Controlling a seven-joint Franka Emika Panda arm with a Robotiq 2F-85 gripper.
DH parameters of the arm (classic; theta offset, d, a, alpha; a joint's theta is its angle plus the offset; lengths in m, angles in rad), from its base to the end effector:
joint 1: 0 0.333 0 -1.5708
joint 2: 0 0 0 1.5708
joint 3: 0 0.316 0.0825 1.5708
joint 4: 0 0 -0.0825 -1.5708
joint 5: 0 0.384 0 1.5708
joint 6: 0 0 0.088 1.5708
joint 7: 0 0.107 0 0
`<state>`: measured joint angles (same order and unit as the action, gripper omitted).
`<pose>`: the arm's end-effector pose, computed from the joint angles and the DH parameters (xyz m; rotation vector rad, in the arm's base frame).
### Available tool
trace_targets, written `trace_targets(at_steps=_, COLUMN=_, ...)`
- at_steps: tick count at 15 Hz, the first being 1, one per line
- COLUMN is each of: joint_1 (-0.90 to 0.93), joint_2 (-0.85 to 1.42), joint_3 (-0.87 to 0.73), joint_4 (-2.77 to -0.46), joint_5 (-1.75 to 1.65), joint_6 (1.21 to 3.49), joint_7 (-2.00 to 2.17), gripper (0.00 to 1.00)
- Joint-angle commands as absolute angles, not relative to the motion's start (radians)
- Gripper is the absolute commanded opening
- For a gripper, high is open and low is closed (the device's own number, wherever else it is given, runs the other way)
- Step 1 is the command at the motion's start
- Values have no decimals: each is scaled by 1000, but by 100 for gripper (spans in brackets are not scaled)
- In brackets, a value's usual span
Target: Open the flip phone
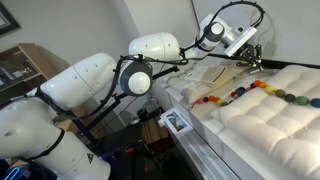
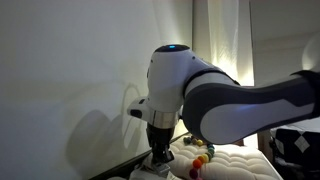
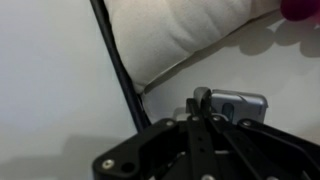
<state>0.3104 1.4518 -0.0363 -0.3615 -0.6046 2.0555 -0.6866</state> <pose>0.8016 0.2164 0.2042 2.0518 1.4352 0.1466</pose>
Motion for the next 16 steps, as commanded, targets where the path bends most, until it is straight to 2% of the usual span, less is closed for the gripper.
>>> trace_targets(at_steps=1, joint_1=310, joint_2=1422, joint_3=-30, joint_4=-361, joint_5=-564, joint_6=2042, joint_7=-696, gripper=0)
trace_targets(at_steps=5, joint_1=265, joint_2=1416, joint_3=104, joint_4=-361, joint_5=-482, joint_6=2122, joint_7=-936, gripper=3)
trace_targets(at_steps=6, joint_1=251, joint_2=1415, joint_3=143, joint_4=-360, joint_5=-458, joint_6=2130, joint_7=-992, gripper=1)
trace_targets(at_steps=8, joint_1=232, joint_2=1413, joint_3=174, joint_4=-360, joint_5=-439, joint_6=2096, joint_7=-991, gripper=0)
trace_targets(at_steps=10, joint_1=230, joint_2=1415, joint_3=140, joint_4=-359, joint_5=-471, joint_6=2095, joint_7=-877, gripper=0)
trace_targets(at_steps=11, joint_1=250, joint_2=1398, joint_3=20, joint_4=-389, joint_5=-407, joint_6=2118, joint_7=-807, gripper=27)
trace_targets(at_steps=12, joint_1=251, joint_2=1401, joint_3=-1, joint_4=-387, joint_5=-402, joint_6=2118, joint_7=-768, gripper=28)
trace_targets(at_steps=16, joint_1=287, joint_2=1414, joint_3=-158, joint_4=-381, joint_5=-428, joint_6=2100, joint_7=-560, gripper=57)
